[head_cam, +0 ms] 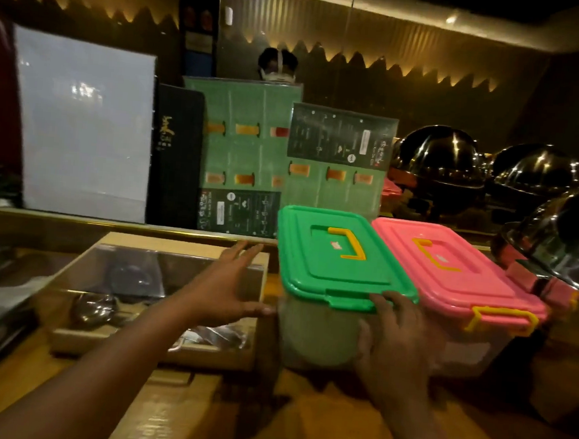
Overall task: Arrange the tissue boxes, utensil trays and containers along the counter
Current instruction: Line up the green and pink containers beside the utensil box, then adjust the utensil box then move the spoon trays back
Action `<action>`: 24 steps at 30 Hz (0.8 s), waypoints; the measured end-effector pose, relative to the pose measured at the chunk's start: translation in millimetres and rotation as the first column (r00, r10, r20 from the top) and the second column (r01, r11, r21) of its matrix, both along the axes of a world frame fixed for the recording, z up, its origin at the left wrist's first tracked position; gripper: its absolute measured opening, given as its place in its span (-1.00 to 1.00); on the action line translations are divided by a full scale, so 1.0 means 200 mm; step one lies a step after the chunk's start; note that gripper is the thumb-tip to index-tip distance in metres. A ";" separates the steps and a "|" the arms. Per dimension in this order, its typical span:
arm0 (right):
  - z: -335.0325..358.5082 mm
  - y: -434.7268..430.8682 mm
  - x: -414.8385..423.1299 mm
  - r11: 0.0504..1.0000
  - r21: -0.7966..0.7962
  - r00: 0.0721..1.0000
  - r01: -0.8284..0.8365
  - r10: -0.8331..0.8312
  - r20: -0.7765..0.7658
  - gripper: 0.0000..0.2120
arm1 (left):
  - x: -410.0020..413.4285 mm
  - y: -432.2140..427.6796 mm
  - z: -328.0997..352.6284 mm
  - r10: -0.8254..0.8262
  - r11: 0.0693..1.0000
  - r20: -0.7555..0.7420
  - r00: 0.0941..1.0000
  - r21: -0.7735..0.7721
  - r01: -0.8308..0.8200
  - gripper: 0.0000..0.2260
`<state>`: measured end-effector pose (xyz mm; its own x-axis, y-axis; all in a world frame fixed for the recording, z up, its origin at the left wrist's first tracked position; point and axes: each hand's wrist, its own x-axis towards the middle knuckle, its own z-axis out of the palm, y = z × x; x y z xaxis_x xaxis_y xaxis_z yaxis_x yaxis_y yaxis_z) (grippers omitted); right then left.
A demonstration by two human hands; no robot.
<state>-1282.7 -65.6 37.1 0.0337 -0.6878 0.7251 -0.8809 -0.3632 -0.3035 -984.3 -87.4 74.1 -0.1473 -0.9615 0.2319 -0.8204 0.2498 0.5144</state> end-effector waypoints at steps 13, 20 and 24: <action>-0.40 0.14 0.97 0.913 0.391 0.815 -0.117 -0.137 0.563 -0.51 | 1.32 0.44 -0.22 0.457 0.887 -0.043 0.888 0.092 -0.452 0.02; -0.43 0.09 1.10 0.922 0.388 0.570 -0.010 -0.313 0.760 -0.74 | 1.40 0.41 -0.33 0.299 0.952 -0.229 0.926 0.131 -0.275 -0.09; -0.44 0.07 1.10 0.904 0.425 0.484 0.051 -0.394 0.781 -0.72 | 1.35 0.38 -0.32 0.302 0.952 -0.294 0.907 0.142 -0.270 -0.14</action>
<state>-1062.1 -51.4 -51.6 -0.6518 -0.7555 0.0660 -0.1798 0.0695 -0.9812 -714.7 -12.1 9.3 0.2014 -0.9714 0.1258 -0.6453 -0.0349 0.7631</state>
